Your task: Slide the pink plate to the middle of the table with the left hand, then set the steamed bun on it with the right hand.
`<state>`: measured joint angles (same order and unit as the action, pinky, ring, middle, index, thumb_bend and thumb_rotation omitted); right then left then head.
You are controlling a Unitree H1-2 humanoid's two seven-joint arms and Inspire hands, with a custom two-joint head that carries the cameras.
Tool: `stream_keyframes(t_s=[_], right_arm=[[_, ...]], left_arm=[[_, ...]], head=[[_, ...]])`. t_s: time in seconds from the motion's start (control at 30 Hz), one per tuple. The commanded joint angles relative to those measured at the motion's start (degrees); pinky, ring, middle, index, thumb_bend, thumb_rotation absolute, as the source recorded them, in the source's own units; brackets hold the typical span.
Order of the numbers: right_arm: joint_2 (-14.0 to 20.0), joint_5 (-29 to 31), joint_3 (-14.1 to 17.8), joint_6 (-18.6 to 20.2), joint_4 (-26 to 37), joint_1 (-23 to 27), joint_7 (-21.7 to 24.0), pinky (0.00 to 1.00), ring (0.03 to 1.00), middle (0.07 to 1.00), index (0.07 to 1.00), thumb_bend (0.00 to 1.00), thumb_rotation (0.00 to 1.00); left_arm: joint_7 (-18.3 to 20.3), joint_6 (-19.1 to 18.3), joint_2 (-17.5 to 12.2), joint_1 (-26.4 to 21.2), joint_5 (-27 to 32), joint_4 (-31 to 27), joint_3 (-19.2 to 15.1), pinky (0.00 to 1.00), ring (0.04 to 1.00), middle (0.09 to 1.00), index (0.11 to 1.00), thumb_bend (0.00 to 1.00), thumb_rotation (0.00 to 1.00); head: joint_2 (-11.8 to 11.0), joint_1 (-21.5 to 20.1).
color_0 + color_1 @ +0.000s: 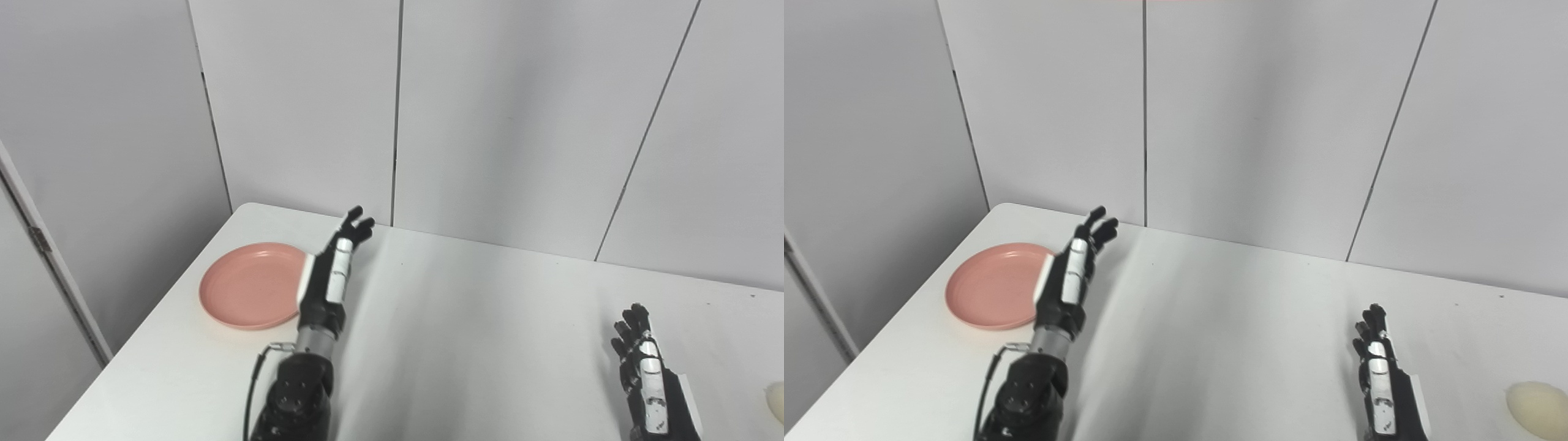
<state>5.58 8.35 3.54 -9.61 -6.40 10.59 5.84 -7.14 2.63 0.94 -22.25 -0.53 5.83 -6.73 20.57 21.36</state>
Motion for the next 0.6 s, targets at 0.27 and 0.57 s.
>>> stream_keyframes(t_s=[0.27, 0.57], right_arm=[[1.3, 1.1, 1.0, 0.0, -0.8, -2.4, 0.8, 1.0, 1.0, 1.0, 1.0, 0.51, 0.96], [1.2, 1.2, 1.1, -0.1, -0.8, -2.4, 0.7, 1.0, 1.0, 1.0, 1.0, 0.53, 0.94]], left_arm=[[-3.9, 1.7, -5.2, -4.5, -1.9, -1.7, -4.9, 0.77, 0.751, 0.759, 0.758, 0.73, 1.0], [-5.8, 1.4, -10.7, -4.3, -1.9, 0.9, -8.1, 0.74, 0.735, 0.744, 0.741, 0.71, 1.0]], head=[[-0.1, 1.1], [-0.4, 1.2]])
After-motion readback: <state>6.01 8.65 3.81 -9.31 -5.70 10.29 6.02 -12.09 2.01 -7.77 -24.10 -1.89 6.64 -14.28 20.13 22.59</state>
